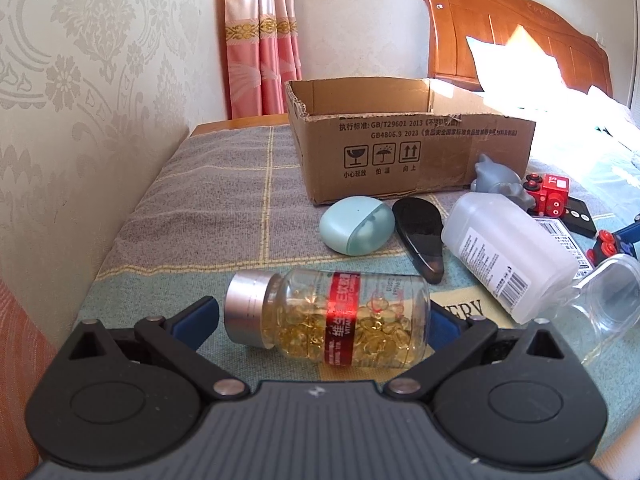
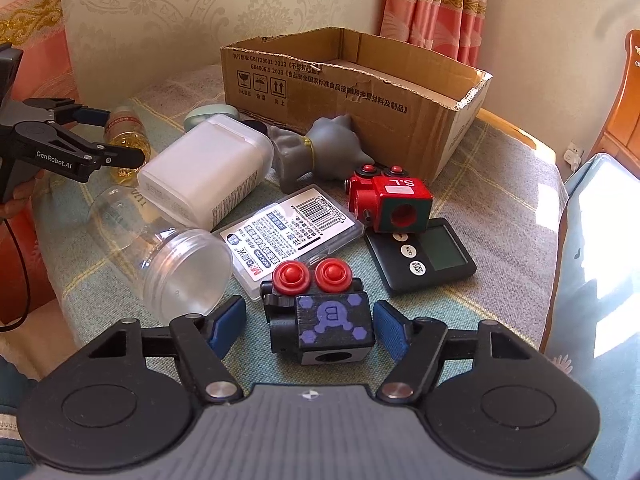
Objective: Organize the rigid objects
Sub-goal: 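Grasp the capsule bottle with the left tool while the right tool grasps the dark red-button toy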
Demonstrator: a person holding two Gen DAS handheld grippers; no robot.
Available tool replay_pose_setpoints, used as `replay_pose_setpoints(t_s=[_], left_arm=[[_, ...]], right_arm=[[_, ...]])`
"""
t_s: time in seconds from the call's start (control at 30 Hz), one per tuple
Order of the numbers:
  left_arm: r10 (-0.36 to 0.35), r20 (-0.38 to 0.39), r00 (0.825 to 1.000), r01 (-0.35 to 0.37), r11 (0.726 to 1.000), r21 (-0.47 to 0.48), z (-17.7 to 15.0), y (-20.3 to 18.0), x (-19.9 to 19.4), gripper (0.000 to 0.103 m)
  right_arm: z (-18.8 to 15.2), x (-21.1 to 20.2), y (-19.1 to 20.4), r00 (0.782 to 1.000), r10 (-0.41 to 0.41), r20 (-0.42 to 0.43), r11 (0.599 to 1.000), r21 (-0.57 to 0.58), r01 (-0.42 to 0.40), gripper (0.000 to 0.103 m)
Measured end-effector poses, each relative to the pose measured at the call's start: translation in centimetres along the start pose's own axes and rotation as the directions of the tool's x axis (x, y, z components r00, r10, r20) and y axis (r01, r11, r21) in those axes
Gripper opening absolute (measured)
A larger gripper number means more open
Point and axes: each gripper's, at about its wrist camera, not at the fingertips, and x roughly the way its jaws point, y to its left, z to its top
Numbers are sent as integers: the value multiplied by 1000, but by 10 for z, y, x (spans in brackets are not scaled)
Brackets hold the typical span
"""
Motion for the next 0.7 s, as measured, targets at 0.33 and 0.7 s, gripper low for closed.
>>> replay_pose_setpoints(t_s=[0.33, 0.7], left_arm=[[7, 7, 1000, -7, 1000, 4, 5, -1, -6, 101], [-13, -26, 1000, 13, 1000, 13, 10, -2, -7, 93]], right_arm=[[0, -2, 1, 1000, -19, 3, 1000, 9, 19, 63], [2, -5, 4, 999, -33, 3, 999, 23, 33, 58]])
